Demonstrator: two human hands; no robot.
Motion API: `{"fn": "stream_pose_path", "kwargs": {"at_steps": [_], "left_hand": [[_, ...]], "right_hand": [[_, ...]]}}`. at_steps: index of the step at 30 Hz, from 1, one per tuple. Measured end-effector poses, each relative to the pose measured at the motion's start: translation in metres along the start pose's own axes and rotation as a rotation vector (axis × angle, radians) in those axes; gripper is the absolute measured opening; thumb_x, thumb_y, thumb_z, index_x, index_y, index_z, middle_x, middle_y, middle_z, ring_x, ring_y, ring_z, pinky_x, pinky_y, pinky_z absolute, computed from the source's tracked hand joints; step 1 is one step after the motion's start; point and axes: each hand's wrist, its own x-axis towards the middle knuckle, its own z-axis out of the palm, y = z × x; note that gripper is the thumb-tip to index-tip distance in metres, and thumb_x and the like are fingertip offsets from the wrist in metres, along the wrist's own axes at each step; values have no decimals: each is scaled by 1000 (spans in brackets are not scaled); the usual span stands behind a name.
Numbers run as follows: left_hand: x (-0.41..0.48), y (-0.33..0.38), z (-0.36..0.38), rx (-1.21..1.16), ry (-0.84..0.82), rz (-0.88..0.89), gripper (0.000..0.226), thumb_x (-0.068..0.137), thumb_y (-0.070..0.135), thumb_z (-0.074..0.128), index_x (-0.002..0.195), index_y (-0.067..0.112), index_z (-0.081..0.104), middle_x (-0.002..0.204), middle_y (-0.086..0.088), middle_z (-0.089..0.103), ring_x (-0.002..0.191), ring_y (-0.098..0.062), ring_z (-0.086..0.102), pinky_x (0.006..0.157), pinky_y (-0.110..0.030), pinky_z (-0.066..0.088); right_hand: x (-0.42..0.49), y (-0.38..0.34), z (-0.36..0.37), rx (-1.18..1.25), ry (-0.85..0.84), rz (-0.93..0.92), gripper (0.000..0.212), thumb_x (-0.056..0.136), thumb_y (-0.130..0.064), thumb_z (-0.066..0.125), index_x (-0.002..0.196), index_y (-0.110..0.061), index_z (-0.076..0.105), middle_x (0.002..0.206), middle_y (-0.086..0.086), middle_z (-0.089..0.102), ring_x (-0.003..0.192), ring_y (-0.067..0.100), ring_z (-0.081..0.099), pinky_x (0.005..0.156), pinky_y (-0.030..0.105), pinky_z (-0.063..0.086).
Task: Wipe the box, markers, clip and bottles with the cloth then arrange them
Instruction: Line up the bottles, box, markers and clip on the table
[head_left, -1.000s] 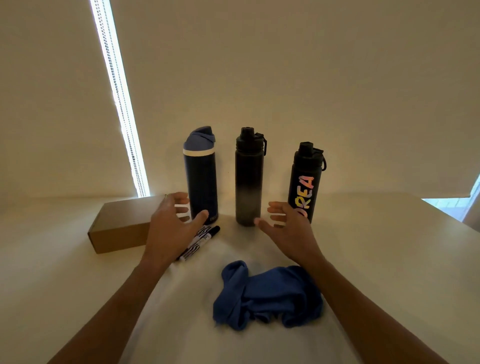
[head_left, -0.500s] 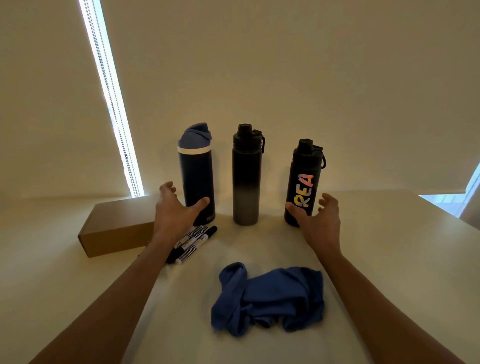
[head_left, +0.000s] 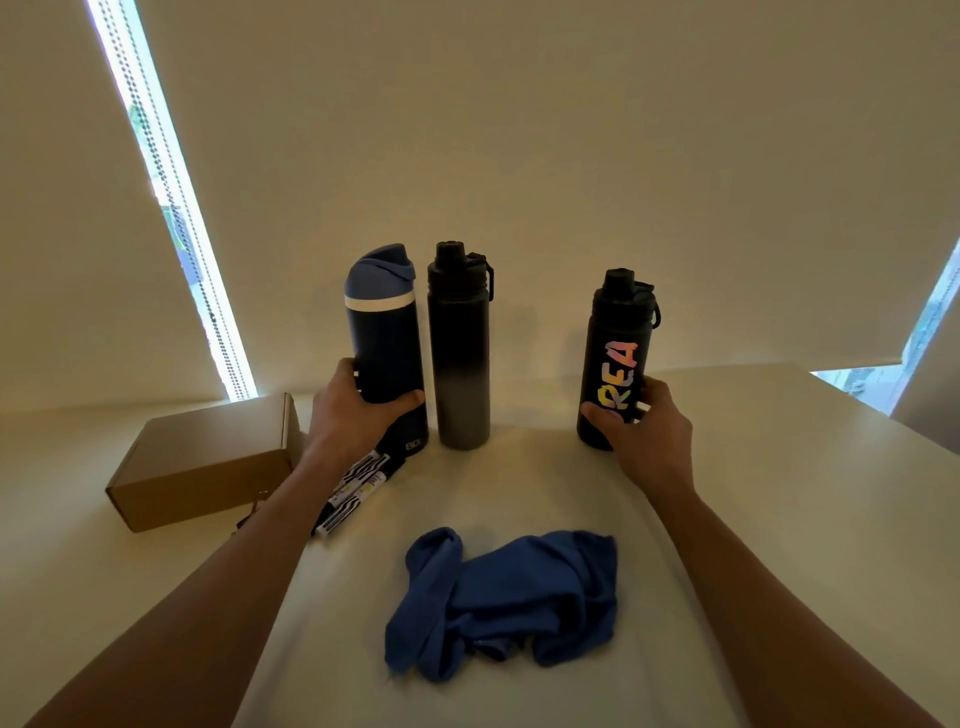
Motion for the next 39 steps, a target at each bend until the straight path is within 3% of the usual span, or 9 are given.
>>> {"fn": "stream_pose_path", "kwargs": {"at_steps": [5, 9, 13, 17, 22, 26, 31, 35, 39], "left_hand": [[-6, 1, 0, -21, -33, -7, 82, 76, 51, 87, 141, 21, 48, 131, -2, 67, 103, -15, 60, 80, -29, 48], [-8, 0, -1, -17, -62, -4, 83, 76, 52, 87, 141, 21, 47, 131, -1, 66, 103, -15, 60, 81, -30, 47], [-11, -3, -4, -43, -102, -2, 88, 72, 60, 87, 142, 26, 46, 131, 4, 66, 108, -14, 62, 81, -29, 47], [-15, -4, -6, -67, -120, 9, 86, 73, 59, 86, 142, 26, 46, 131, 5, 65, 109, -13, 61, 79, -26, 48], [-16, -5, -6, -72, -124, 16, 87, 74, 58, 86, 144, 25, 45, 135, 3, 65, 112, -13, 61, 85, -30, 50], [-15, -5, -6, -78, -132, 20, 87, 76, 56, 85, 145, 24, 43, 136, 2, 64, 114, -13, 60, 85, -31, 50], [-20, -4, -4, -93, -126, 17, 88, 77, 57, 84, 147, 25, 41, 138, 3, 63, 112, -11, 59, 81, -26, 49], [-25, -5, -1, -71, -73, 5, 87, 77, 60, 83, 145, 23, 44, 136, 1, 64, 109, -11, 60, 85, -29, 52], [-30, -7, -1, -77, 1, 2, 87, 72, 62, 85, 140, 21, 50, 132, 2, 67, 109, -11, 63, 89, -33, 55]], "right_hand": [[-4, -2, -12, -46, 62, -55, 97, 70, -48, 85, 148, -22, 32, 143, -4, 42, 112, 11, 57, 90, 32, 53], [-15, -25, 1, -93, 246, -184, 84, 68, -48, 84, 134, -25, 38, 131, -7, 34, 114, 19, 52, 86, 38, 57], [-26, -36, 8, -75, 274, -247, 69, 72, -39, 82, 126, -27, 41, 123, -9, 36, 104, 20, 55, 80, 39, 57], [-31, -35, 10, -100, 339, -172, 76, 67, -48, 83, 124, -27, 39, 123, -9, 36, 108, 22, 53, 80, 40, 56], [-26, -15, -1, -71, 186, 1, 79, 64, -60, 83, 125, -26, 47, 122, -9, 49, 100, 12, 62, 83, 40, 59], [-17, -8, -7, -3, 94, -8, 69, 72, -49, 83, 131, -26, 54, 127, -8, 58, 102, 5, 64, 87, 34, 59], [-20, -10, -9, 49, 117, 0, 76, 76, -40, 83, 138, -20, 45, 133, -8, 51, 107, 5, 60, 83, 22, 54], [-36, -33, 2, -12, 227, -113, 56, 77, -38, 83, 119, -23, 50, 118, -7, 46, 88, -2, 56, 76, 24, 52], [-52, -51, 29, 66, 26, -207, 39, 81, -43, 80, 110, -30, 57, 107, -14, 58, 91, 1, 61, 77, 23, 55]]}}
